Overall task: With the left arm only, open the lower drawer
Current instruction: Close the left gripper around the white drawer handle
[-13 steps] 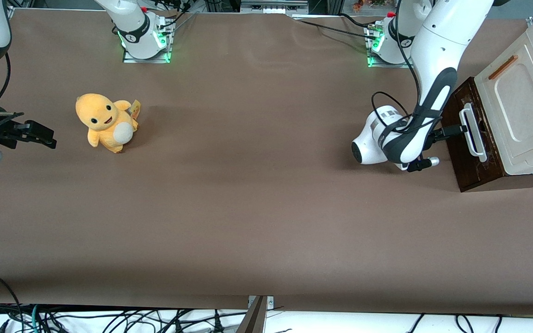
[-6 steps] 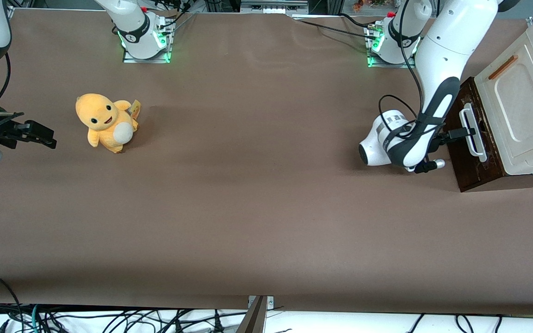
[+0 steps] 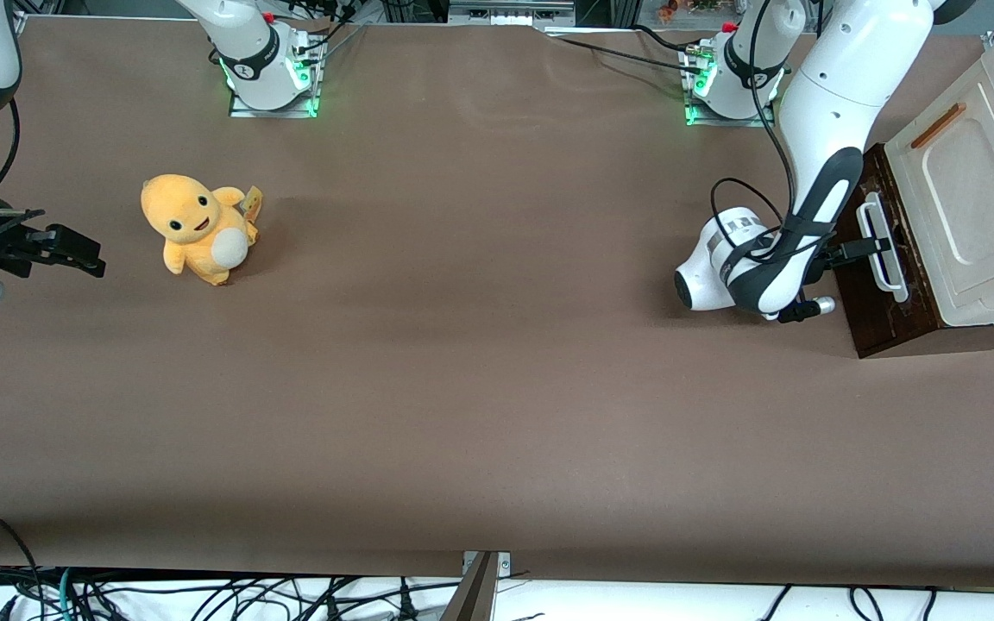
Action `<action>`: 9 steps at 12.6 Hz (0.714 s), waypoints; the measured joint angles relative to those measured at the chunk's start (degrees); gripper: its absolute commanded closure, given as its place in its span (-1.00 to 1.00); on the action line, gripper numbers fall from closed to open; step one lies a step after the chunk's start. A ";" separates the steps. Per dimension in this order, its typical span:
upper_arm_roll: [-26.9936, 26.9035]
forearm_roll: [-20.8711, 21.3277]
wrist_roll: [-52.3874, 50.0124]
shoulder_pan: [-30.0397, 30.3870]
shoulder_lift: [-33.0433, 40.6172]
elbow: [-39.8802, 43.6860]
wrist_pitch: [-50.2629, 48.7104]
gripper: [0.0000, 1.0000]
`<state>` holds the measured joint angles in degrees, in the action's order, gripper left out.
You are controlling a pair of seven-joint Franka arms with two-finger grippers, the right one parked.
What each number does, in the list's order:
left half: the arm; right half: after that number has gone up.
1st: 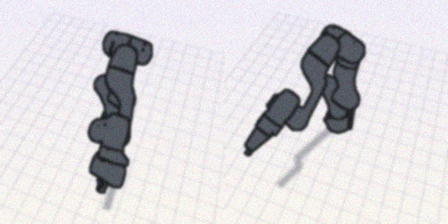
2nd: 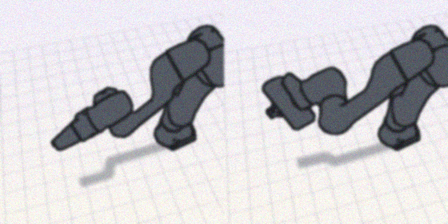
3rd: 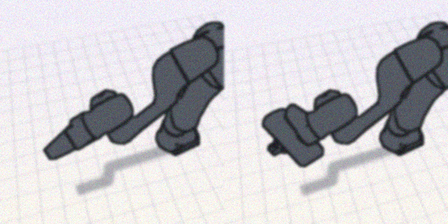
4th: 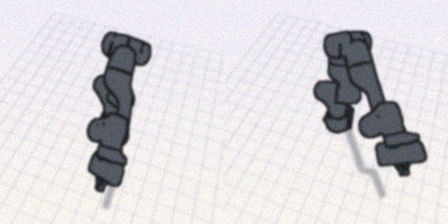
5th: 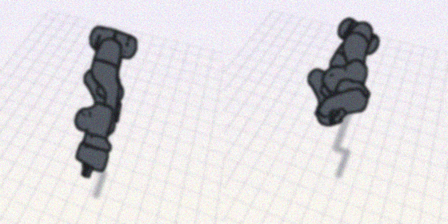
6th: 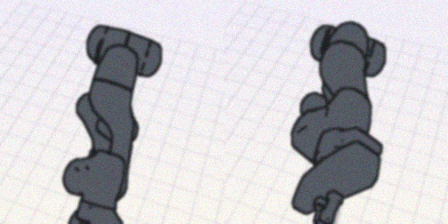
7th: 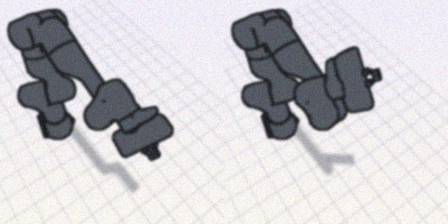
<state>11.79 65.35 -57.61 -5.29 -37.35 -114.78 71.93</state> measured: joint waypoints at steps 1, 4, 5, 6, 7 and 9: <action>-0.04 0.04 -0.01 0.04 0.00 -0.01 0.00 -0.85; -0.11 1.46 -0.02 0.64 0.00 -0.15 0.00 -0.76; -0.16 1.50 -0.02 0.87 0.00 -0.18 0.00 -0.70; -0.21 1.51 -0.02 0.98 0.00 -0.19 0.00 -0.61; -0.24 1.51 -0.03 0.99 0.00 -0.20 0.00 -0.52; -0.24 1.51 -0.04 0.99 0.00 -0.20 0.00 -0.34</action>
<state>11.55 66.86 -57.65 -4.29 -37.35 -114.97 71.93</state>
